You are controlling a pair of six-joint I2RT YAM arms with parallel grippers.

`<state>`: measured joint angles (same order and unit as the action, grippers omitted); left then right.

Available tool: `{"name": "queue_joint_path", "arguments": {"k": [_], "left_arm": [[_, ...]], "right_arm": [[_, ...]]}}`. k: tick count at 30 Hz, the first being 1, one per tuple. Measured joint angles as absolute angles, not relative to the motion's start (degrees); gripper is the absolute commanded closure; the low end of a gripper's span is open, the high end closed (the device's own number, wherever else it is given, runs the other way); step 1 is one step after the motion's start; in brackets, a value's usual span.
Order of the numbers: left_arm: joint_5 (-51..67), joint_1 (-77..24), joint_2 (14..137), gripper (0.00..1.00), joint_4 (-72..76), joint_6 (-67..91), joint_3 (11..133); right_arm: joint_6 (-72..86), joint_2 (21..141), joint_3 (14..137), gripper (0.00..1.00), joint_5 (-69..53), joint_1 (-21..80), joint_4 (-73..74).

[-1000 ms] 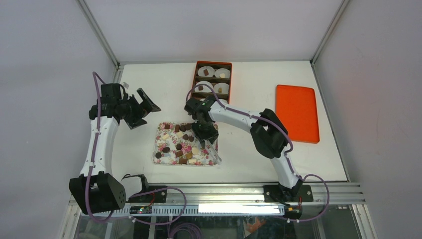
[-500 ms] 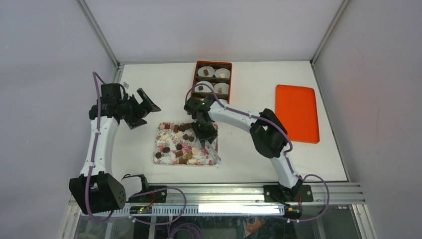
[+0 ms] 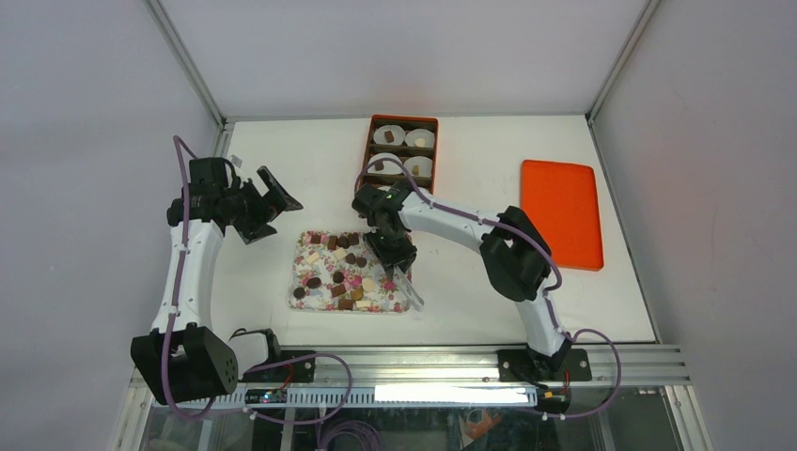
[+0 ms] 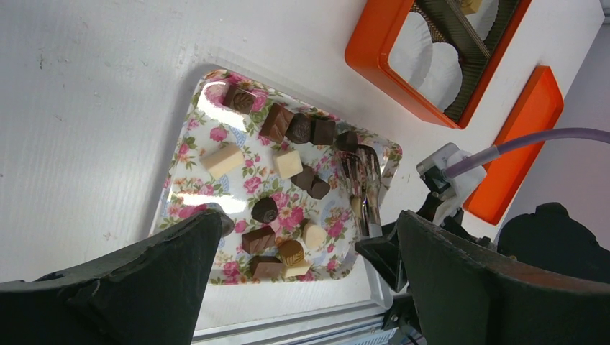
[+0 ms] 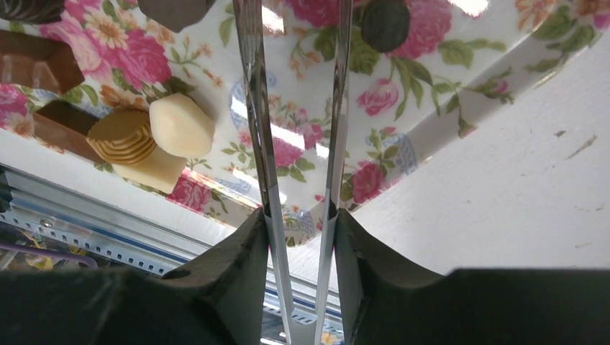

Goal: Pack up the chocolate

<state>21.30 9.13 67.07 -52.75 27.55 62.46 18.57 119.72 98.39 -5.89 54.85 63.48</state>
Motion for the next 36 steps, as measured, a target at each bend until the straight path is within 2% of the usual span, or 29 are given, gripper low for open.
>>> {"name": "queue_joint_path", "arguments": {"k": [17,36], "left_arm": [[21.3,9.1,67.4,0.01,-52.7,27.6,62.5],[21.5,9.1,68.3,0.01,-52.7,27.6,62.4]], "right_arm": [[18.3,109.3,89.6,0.84,-4.9,54.8,67.5],[18.1,108.9,90.3,0.84,-4.1,55.1,68.9]]}}
